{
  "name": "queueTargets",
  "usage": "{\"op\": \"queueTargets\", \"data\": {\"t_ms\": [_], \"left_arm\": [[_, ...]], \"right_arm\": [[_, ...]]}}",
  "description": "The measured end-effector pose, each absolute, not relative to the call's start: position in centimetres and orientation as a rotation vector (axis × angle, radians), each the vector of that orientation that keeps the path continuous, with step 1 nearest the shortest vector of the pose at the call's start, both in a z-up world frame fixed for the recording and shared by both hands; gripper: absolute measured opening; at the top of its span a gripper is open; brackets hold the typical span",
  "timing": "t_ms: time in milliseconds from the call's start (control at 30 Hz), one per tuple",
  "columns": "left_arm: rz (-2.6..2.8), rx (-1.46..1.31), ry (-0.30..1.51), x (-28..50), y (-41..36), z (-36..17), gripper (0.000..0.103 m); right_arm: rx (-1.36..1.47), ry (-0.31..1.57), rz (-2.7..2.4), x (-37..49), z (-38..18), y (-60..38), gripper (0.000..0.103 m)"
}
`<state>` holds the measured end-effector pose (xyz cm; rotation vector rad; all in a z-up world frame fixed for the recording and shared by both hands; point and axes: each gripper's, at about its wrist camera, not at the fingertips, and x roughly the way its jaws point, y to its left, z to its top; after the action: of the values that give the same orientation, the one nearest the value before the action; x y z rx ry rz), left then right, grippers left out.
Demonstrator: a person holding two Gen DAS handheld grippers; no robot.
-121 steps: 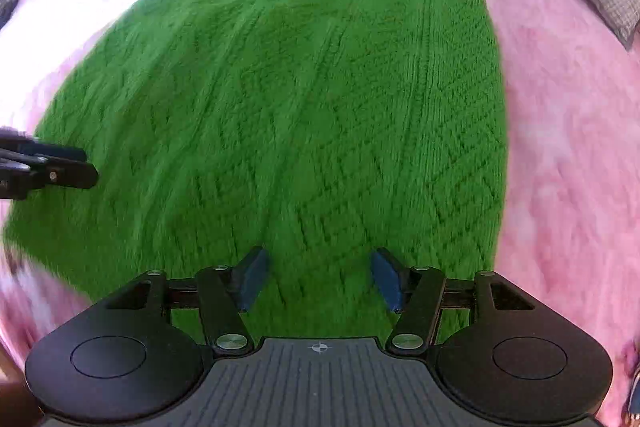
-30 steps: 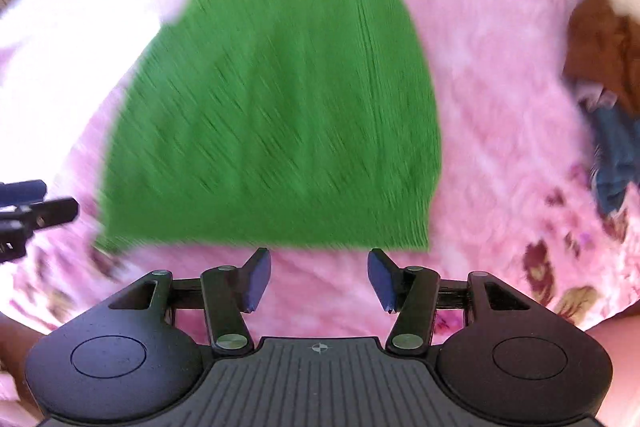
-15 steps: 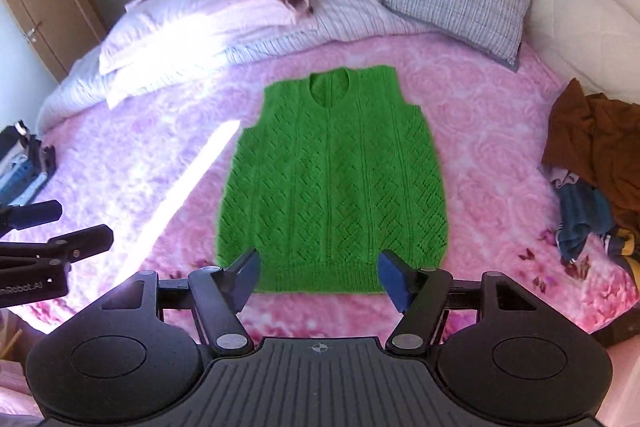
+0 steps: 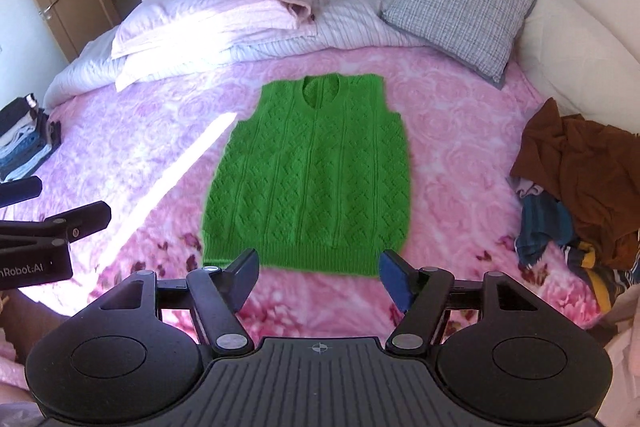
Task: Fold clothes
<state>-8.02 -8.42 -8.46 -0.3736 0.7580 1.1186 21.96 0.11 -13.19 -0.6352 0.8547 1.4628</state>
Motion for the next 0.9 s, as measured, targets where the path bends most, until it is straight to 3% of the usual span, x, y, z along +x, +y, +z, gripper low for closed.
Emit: {"op": "queueTargets", "data": {"t_ms": [900], "left_arm": [[1.172, -0.469, 0.868, -7.8, -12.8, -9.1, 0.102]], "right_arm": [[-0.738, 0.893, 1.514, 21.8, -14.0, -3.8, 0.064]]}}
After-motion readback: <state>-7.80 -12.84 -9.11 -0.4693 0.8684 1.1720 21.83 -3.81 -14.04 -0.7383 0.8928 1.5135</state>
